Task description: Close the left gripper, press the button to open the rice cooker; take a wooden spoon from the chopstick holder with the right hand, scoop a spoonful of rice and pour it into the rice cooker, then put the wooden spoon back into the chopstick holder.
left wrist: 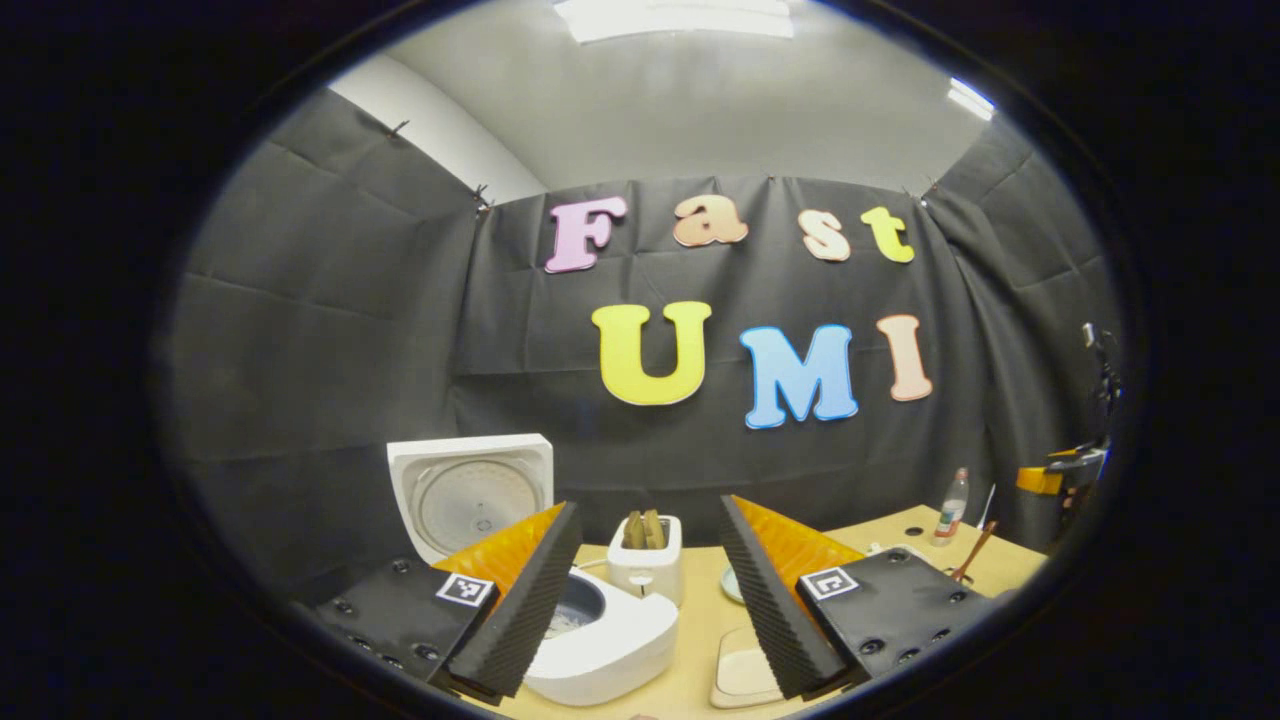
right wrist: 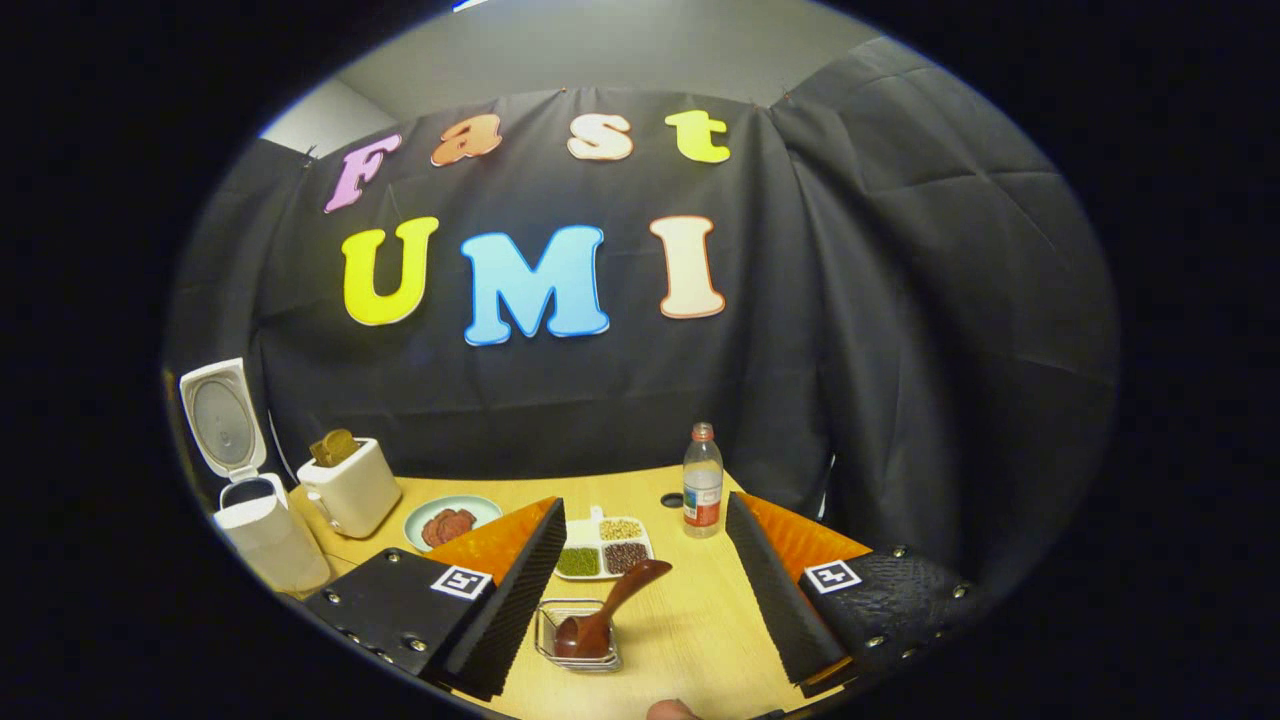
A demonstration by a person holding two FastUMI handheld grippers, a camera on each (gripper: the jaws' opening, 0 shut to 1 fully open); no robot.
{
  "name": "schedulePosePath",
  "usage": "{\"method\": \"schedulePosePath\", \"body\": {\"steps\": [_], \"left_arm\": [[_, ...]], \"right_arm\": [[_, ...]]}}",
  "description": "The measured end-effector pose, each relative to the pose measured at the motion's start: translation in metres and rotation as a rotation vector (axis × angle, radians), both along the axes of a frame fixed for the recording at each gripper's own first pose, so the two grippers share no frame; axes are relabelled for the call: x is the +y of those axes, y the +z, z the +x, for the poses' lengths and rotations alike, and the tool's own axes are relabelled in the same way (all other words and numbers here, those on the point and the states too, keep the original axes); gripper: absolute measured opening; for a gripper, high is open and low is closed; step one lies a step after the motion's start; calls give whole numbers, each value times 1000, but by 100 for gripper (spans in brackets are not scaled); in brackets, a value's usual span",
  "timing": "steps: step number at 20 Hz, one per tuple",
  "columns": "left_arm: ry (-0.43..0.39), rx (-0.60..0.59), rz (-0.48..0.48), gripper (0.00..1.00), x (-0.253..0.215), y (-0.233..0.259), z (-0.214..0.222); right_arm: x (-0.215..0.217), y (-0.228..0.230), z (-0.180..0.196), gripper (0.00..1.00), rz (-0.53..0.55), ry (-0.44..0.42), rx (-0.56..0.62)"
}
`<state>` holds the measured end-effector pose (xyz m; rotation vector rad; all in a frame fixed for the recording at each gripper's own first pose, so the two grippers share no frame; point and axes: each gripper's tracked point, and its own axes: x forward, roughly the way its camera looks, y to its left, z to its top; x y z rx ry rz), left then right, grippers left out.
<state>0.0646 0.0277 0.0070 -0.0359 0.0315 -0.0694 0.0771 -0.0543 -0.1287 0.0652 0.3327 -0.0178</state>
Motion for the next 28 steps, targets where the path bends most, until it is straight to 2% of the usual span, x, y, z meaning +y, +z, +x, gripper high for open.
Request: {"method": "schedulePosePath", "body": {"steps": [4, 5, 7, 8, 9, 10, 16, 17, 18, 19, 22, 23, 24, 25, 28], "left_arm": [[62, 14, -1, 91, 40, 4, 33], [73, 25, 2, 100, 51, 3, 43], [97, 36, -5, 100, 73, 4, 60], [105, 35, -13, 92, 83, 5, 71], [119, 31, -18, 96, 95, 8, 79], [136, 26, -19, 92, 109, 11, 90], [200, 29, -8, 91, 176, 17, 157], [205, 30, -14, 95, 184, 18, 169], [209, 36, -22, 91, 192, 18, 181], [215, 45, -30, 95, 200, 17, 194], [233, 66, -53, 91, 221, 8, 229], [241, 80, -53, 95, 229, 4, 240], [244, 91, -48, 92, 235, 0, 252], [250, 96, -41, 95, 240, -3, 262], [273, 133, -39, 95, 251, -19, 292]], "right_arm": [[23, 29, -10, 98, 6, 17, -55], [29, 31, -13, 98, 2, 28, -62], [35, 33, -18, 98, -7, 28, -66], [38, 33, -21, 100, -10, 20, -65], [41, 32, -25, 100, -10, 13, -63], [45, 32, -29, 98, -6, 10, -60], [58, 30, -48, 98, -9, -44, -57], [61, 29, -52, 98, -9, -52, -56], [62, 27, -56, 98, -10, -62, -53], [64, 25, -60, 98, -13, -72, -48], [66, 21, -71, 98, -19, -99, -36], [64, 20, -75, 98, -24, -110, -32], [63, 18, -79, 98, -29, -117, -27], [62, 17, -83, 98, -34, -126, -21], [58, 15, -94, 98, -43, -144, -10]]}}
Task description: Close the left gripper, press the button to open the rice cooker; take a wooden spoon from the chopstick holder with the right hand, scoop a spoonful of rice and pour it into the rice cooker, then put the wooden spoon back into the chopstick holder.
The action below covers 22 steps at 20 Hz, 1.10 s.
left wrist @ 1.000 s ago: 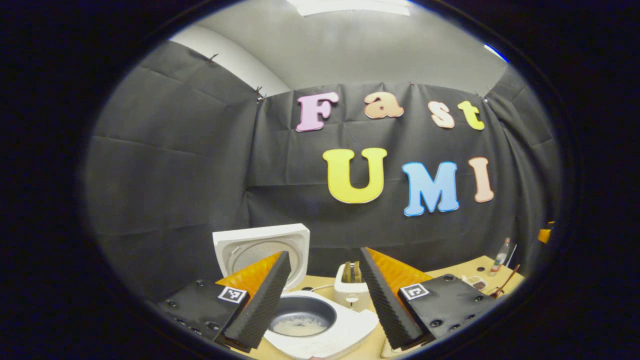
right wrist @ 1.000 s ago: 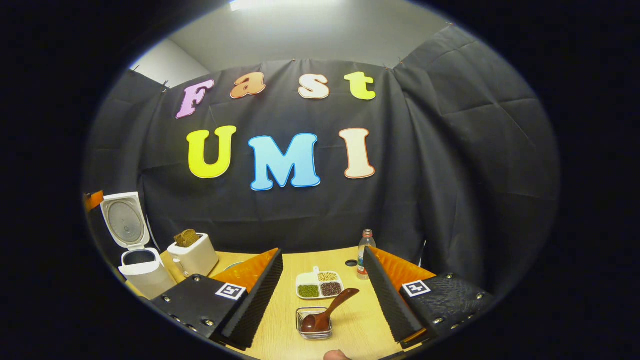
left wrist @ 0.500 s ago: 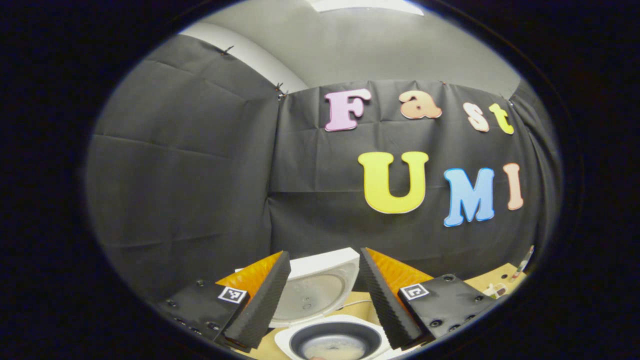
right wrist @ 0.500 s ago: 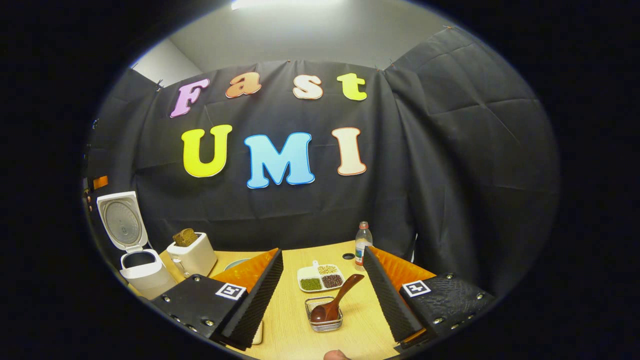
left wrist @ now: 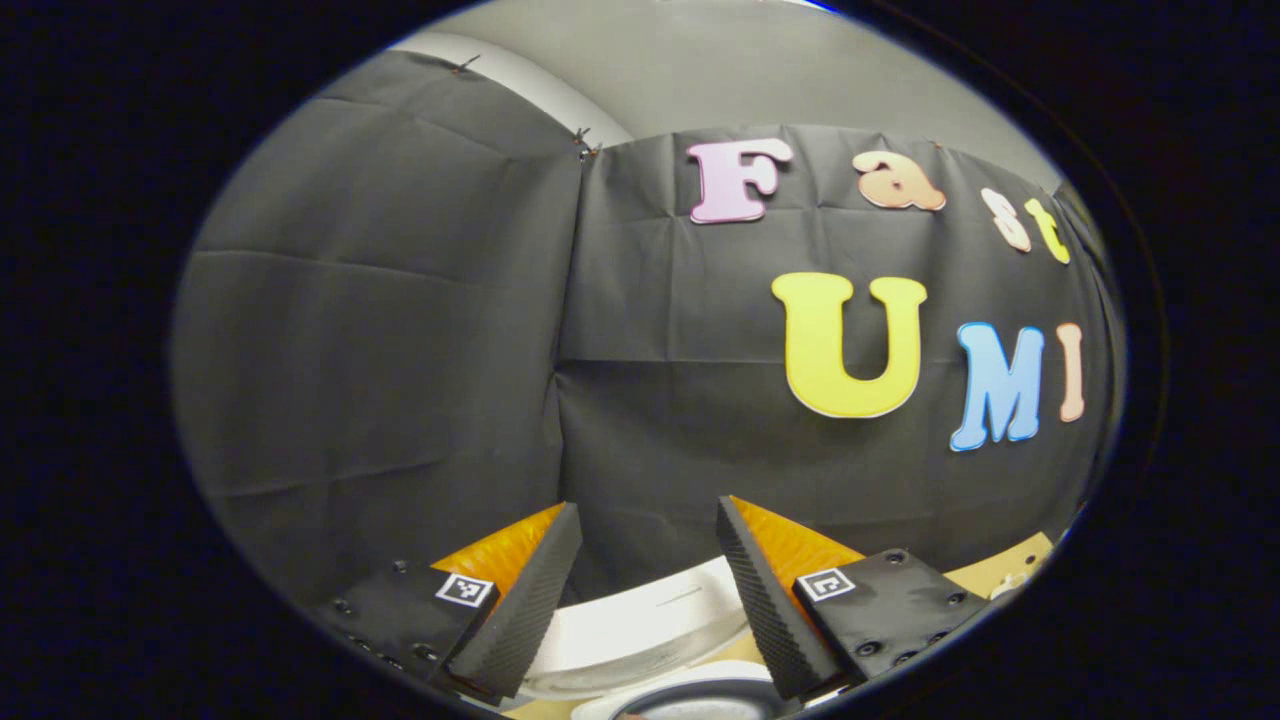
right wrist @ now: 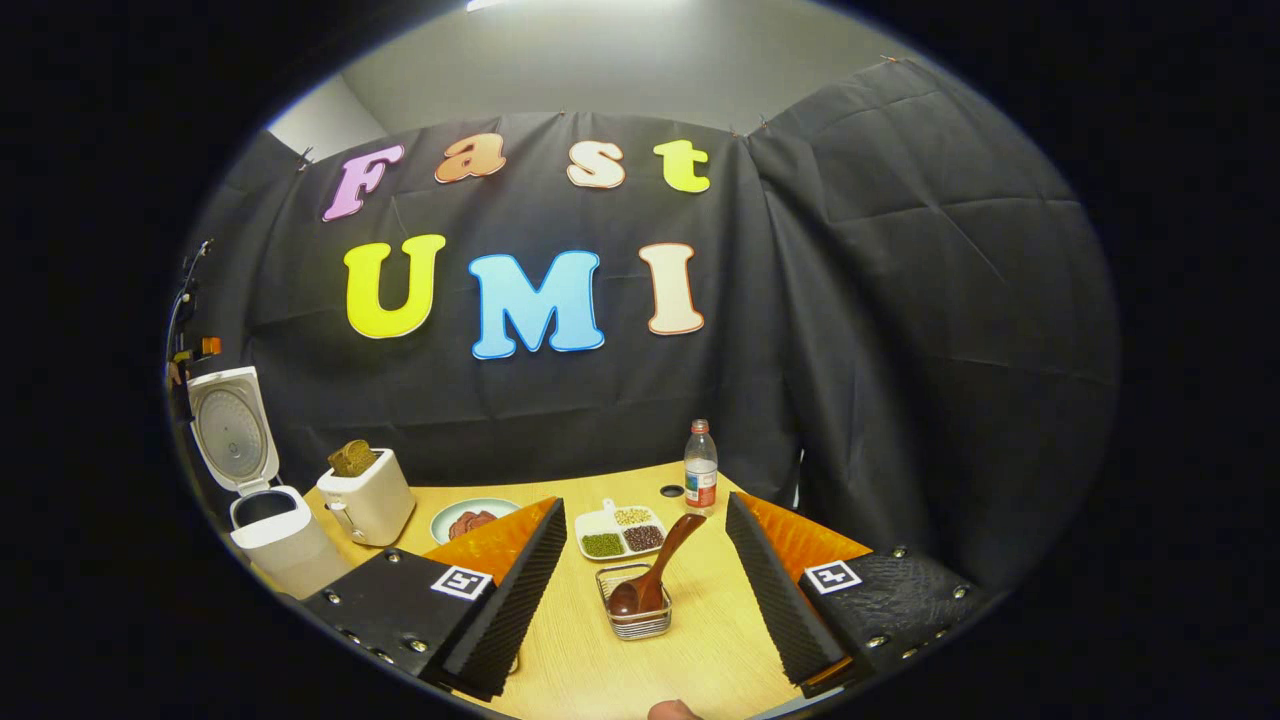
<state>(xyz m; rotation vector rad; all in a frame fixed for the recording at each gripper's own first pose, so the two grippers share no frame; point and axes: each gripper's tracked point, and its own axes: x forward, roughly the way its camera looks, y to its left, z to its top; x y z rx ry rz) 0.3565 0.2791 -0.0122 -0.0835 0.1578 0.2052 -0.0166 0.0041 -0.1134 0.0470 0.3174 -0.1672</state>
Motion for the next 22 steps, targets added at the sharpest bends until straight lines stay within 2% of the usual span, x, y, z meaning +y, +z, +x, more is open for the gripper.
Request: {"method": "schedulePosePath", "body": {"steps": [1, 2, 4, 5, 6, 7, 8, 22], "left_arm": [[1, 20, -12, 91, 2, -7, 7], [7, 46, -27, 95, 3, -14, 11], [0, 103, -52, 95, -1, -30, 16], [12, 117, -27, 91, 1, -33, 16], [11, 132, -20, 96, 1, -36, 17], [2, 138, -14, 92, -1, -36, 17], [-9, 140, -20, 97, -5, -34, 16], [3, 149, -29, 96, -68, -40, -47]], "right_arm": [[-1, -1, -2, 98, -2, -3, 3], [-2, -1, -3, 98, -4, -5, 5], [-4, -3, -7, 98, -10, -7, 11], [-4, -3, -8, 98, -10, -5, 13], [-5, -3, -9, 98, -9, -2, 14], [-5, -3, -9, 98, -10, 3, 13], [-6, -3, -10, 98, -11, 7, 13], [-37, 5, 12, 98, 2, 97, -2]]}}
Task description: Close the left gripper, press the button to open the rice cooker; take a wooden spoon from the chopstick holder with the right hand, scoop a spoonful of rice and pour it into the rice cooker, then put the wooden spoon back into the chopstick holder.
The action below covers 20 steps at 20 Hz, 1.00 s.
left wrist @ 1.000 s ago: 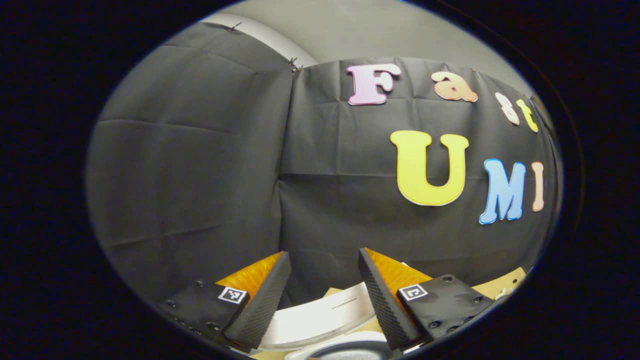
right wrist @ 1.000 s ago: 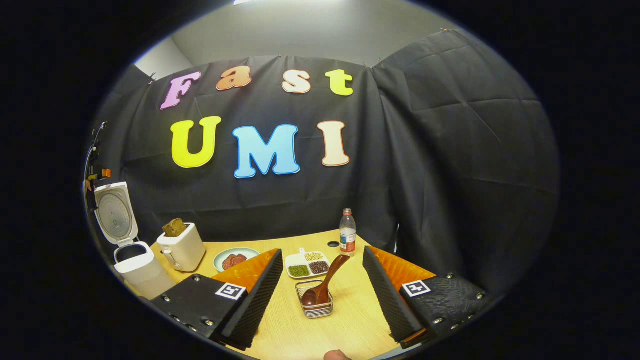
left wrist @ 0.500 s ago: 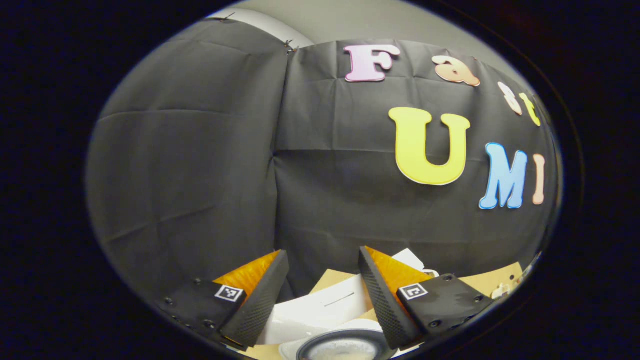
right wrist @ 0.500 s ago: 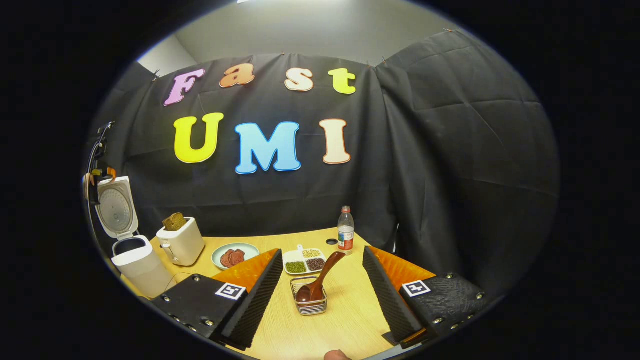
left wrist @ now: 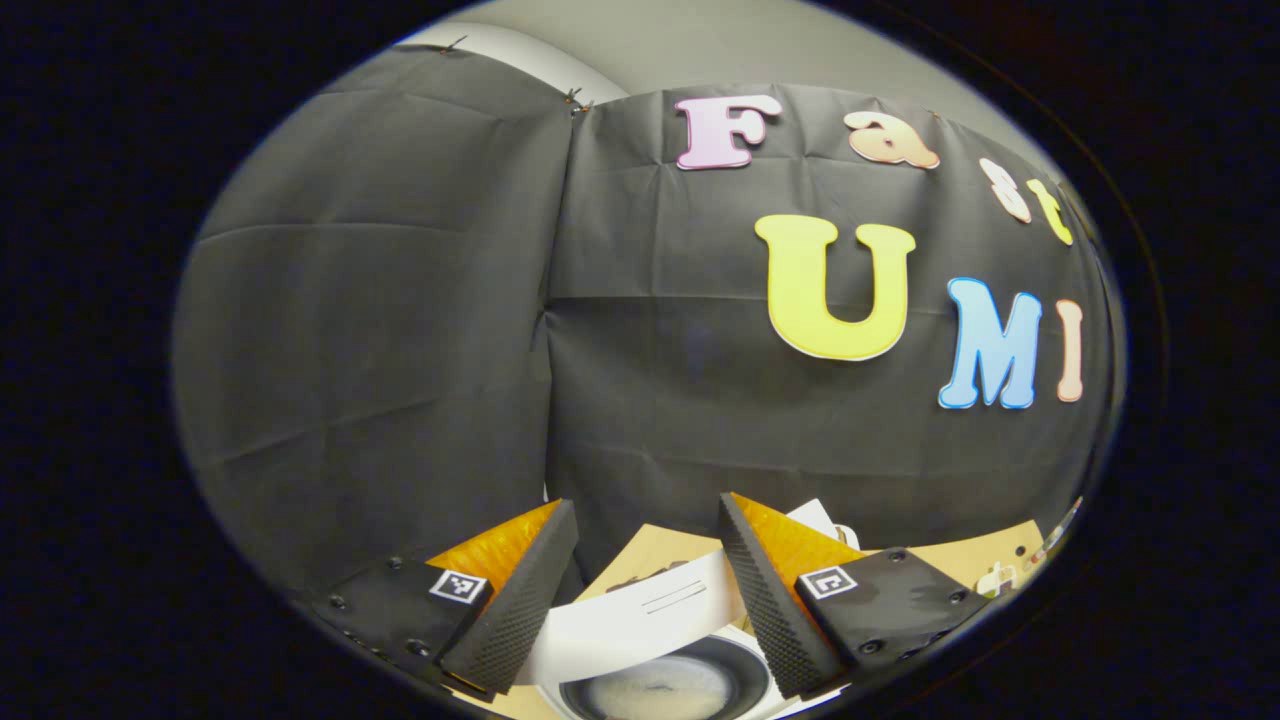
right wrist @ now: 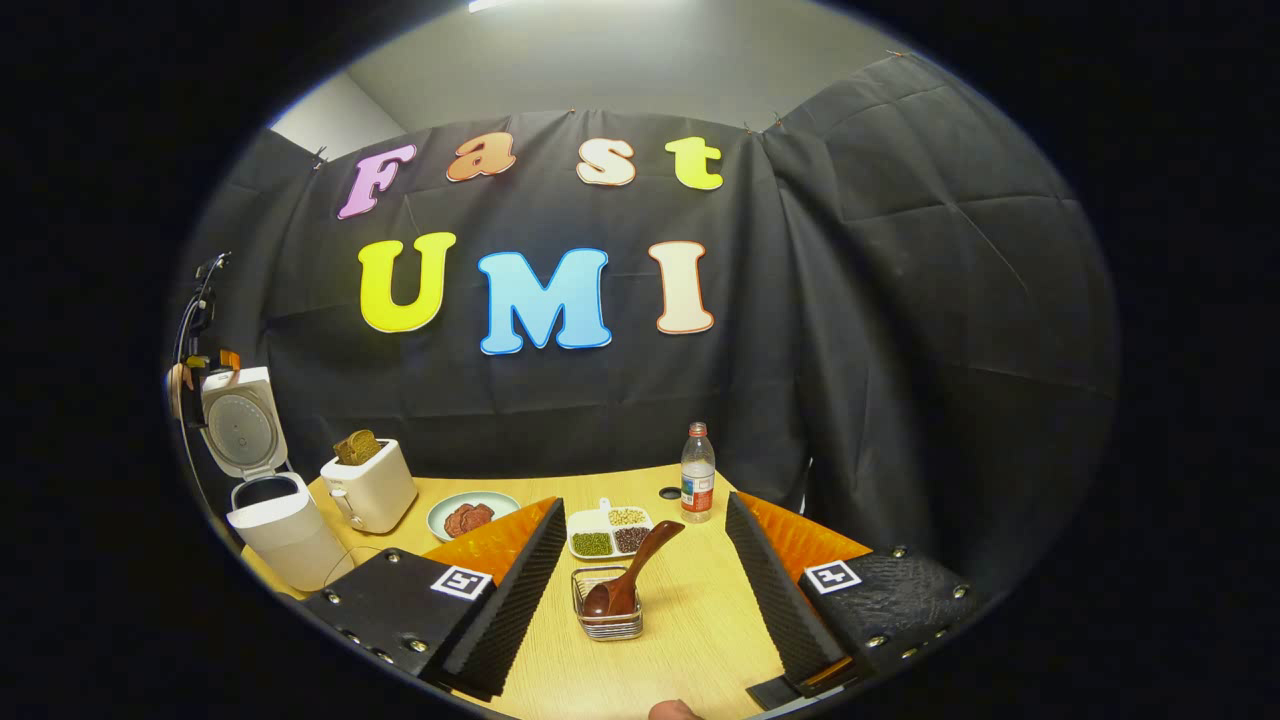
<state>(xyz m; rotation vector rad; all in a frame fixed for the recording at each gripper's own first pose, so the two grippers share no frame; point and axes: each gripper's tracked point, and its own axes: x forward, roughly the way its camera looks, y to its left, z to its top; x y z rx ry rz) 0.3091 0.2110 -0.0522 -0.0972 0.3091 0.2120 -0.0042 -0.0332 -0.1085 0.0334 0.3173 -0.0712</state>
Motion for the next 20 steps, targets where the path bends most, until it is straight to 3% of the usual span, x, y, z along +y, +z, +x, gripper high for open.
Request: {"method": "schedulePosePath", "body": {"steps": [10, 20], "left_arm": [[-1, 76, -75, 98, -52, -50, -47], [-3, 148, -90, 96, -86, -100, -86]], "right_arm": [[-17, -6, 17, 98, 9, 54, 5], [-20, -10, 24, 98, 1, 90, 9]]}}
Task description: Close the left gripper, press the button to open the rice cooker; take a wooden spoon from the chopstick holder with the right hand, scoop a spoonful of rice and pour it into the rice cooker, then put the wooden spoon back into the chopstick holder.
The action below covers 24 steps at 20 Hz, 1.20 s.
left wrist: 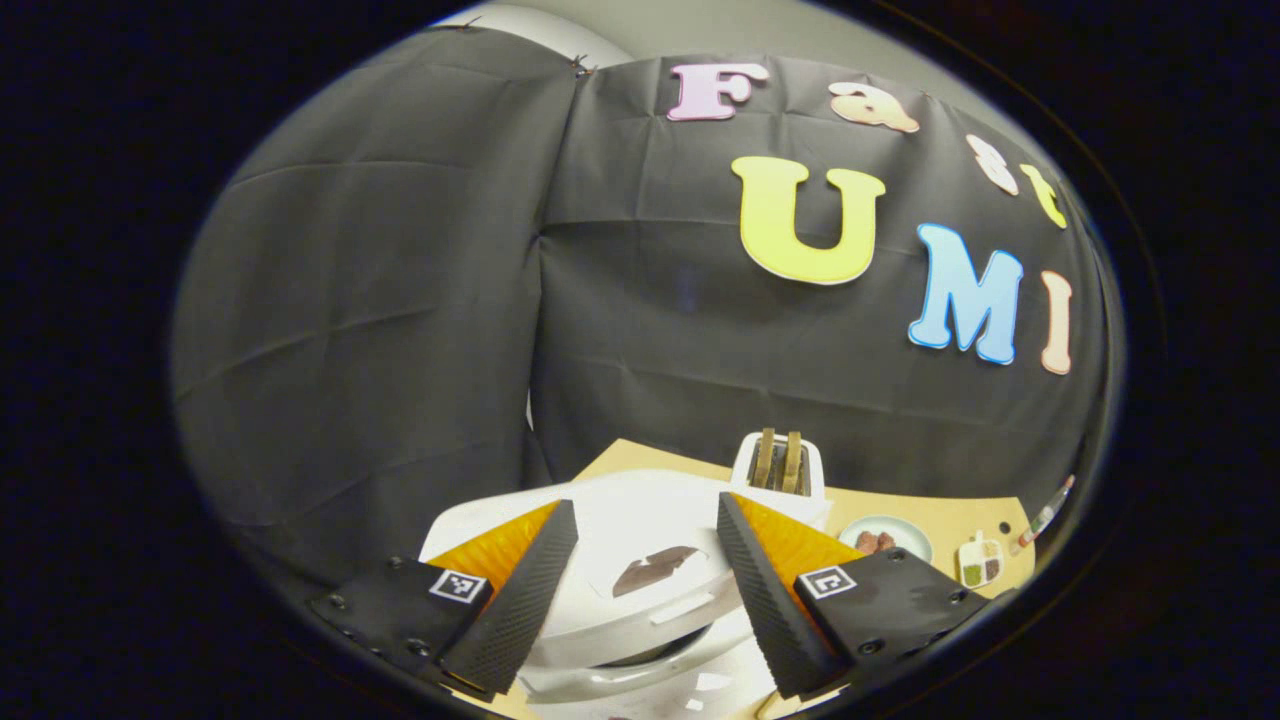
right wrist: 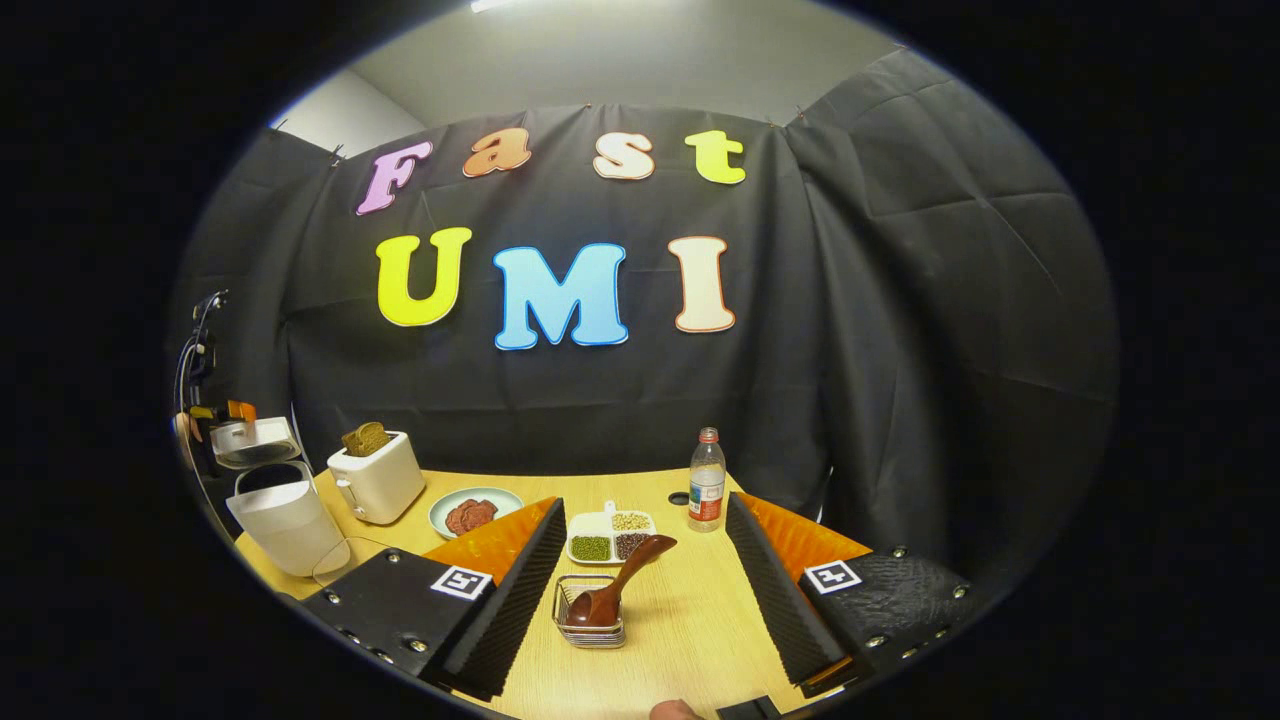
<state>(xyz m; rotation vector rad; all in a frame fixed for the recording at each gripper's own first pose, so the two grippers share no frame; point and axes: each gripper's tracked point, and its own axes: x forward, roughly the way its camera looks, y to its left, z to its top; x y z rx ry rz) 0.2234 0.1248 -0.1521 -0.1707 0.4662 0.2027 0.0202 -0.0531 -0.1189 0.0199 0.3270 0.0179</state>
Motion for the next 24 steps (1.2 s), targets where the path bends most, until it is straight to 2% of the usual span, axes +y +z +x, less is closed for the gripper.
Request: {"method": "schedulePosePath", "body": {"steps": [3, 18, 19, 24], "left_arm": [[-2, 39, -17, 98, -10, -19, -12], [-74, 174, 73, 96, -33, -76, -31], [-80, 176, 73, 99, -34, -79, -31], [-88, 173, 31, 97, -32, -81, -33]], "right_arm": [[-1, -3, 1, 98, 2, 6, 5], [3, -12, 4, 98, 9, 19, 20], [3, -13, 4, 98, 8, 18, 21], [11, -17, 6, 98, 18, 23, 31]]}}
